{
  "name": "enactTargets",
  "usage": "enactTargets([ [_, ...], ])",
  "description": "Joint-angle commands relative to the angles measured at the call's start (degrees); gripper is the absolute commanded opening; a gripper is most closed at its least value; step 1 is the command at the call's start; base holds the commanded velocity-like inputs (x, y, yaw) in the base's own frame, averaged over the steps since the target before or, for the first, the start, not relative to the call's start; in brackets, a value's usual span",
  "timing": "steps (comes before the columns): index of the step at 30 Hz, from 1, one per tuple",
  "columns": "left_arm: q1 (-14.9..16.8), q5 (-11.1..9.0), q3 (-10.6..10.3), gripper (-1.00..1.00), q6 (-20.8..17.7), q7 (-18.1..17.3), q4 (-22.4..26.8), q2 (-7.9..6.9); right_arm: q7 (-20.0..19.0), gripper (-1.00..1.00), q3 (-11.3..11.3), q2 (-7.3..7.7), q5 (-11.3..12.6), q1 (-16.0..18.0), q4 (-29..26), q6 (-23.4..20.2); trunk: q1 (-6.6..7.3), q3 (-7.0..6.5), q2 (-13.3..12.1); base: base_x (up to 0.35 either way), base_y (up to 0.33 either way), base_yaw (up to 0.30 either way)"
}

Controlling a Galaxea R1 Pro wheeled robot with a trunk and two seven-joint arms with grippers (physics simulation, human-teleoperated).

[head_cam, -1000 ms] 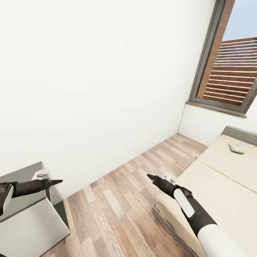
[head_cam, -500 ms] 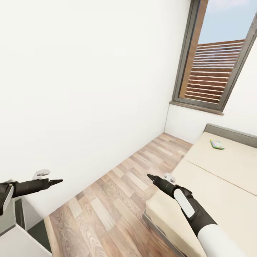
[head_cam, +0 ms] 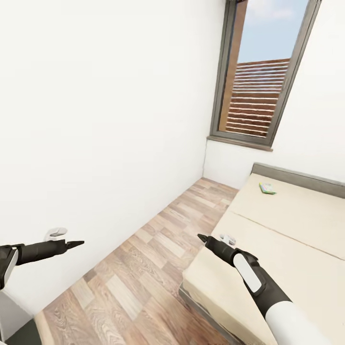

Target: Put all the toys in the child's room - the three board games (two on the bed and one on the table), the two jigsaw puzzles on the table, and the tennis ball on the table - inside the toy box on the table in the child's room.

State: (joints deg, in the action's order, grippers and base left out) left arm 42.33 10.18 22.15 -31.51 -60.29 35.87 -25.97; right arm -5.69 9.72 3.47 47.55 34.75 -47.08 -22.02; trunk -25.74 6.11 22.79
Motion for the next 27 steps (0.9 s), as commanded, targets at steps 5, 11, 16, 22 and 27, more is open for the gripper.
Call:
enactTargets([
  [5,0.06,0.54,0.33,1.00,-0.45,-0.48,0.08,0.03,-0.02,1.00,0.13,0.04,0.18,0.06,0.05,-0.10,-0.04,-0.04,0.13,0.010,0.018,-0.264],
  [11,0.09,0.50,0.32,1.00,-0.48,-0.51,0.08,0.02,-0.02,1.00,0.08,0.04,0.18,0.07,0.12,-0.11,-0.04,-0.25,0.13,0.021,0.205,-0.264],
  [16,0.04,0.53,0.32,1.00,-0.41,-0.46,0.08,0.03,-0.02,1.00,0.12,-0.01,0.18,0.08,0.15,-0.06,-0.04,-0.42,0.13,0.133,0.233,-0.264],
  [22,0.05,0.48,0.30,1.00,-0.40,-0.49,0.08,0.04,-0.02,1.00,0.12,-0.04,0.17,0.10,0.22,-0.04,-0.04,-0.61,0.13,0.229,0.177,-0.267],
  [27,0.05,0.46,0.31,1.00,-0.40,-0.49,0.08,0.04,-0.02,1.00,0.13,-0.04,0.14,0.06,0.23,-0.04,-0.04,-0.64,0.13,0.163,0.085,-0.277],
])
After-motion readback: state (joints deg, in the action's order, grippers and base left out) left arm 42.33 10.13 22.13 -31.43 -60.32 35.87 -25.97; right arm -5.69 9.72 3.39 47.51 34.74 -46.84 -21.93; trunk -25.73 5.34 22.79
